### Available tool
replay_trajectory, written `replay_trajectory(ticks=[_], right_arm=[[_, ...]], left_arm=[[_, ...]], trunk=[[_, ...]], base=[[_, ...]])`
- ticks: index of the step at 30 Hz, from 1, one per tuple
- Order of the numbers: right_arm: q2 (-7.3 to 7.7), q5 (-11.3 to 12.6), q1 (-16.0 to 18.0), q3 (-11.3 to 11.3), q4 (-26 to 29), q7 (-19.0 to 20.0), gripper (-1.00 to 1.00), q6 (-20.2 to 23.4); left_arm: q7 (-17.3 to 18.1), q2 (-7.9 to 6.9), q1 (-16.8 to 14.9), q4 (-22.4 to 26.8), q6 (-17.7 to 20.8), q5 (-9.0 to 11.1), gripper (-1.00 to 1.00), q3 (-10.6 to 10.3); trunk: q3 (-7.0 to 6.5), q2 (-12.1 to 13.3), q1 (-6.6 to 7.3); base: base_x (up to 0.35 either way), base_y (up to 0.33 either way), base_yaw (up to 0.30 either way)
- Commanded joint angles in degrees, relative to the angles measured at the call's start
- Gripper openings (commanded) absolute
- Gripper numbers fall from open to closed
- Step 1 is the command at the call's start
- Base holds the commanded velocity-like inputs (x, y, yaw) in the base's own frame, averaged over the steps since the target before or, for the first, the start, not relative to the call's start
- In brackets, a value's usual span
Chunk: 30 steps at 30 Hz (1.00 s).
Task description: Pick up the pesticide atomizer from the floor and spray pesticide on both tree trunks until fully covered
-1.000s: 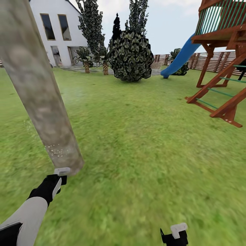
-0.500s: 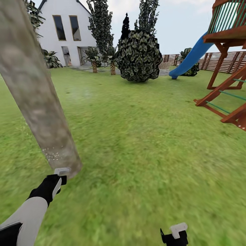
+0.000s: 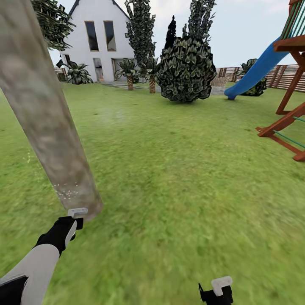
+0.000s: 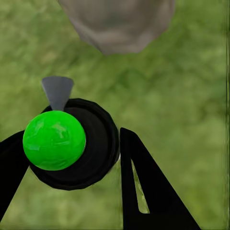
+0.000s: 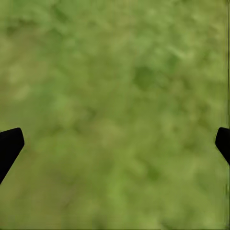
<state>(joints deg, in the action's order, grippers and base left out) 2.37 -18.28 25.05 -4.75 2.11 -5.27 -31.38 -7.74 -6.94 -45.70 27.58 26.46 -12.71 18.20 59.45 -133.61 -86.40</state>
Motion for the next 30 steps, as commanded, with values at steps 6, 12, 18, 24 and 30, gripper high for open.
replay_trajectory(ticks=[6,12,18,24,30], right_arm=[[0.0,0.0,0.0,0.01,0.0,0.0,1.0,0.0],[0.0,0.0,0.0,0.01,0.0,0.0,1.0,0.0],[0.0,0.0,0.0,0.01,0.0,0.0,1.0,0.0],[0.0,0.0,0.0,0.01,0.0,0.0,1.0,0.0],[0.0,0.0,0.0,0.01,0.0,0.0,1.0,0.0]], left_arm=[[0.0,0.0,0.0,0.02,0.0,-0.03,-1.0,0.0],[0.0,0.0,0.0,0.01,0.0,-0.03,-1.0,0.0],[0.0,-0.02,0.0,0.16,0.03,-0.03,-1.0,0.04],[0.0,-0.09,0.0,0.28,0.0,0.06,-1.0,0.26],[0.17,0.07,0.0,-0.18,-0.09,0.48,-1.0,0.3]], trunk=[[0.0,0.0,0.0],[0.0,0.0,0.0],[0.0,0.0,0.0],[0.0,0.0,0.0],[0.0,0.0,0.0]], base=[[0.151,-0.241,0.007],[0.151,-0.241,0.168],[0.151,-0.241,0.276],[0.151,-0.241,0.278],[0.078,-0.255,0.278]])
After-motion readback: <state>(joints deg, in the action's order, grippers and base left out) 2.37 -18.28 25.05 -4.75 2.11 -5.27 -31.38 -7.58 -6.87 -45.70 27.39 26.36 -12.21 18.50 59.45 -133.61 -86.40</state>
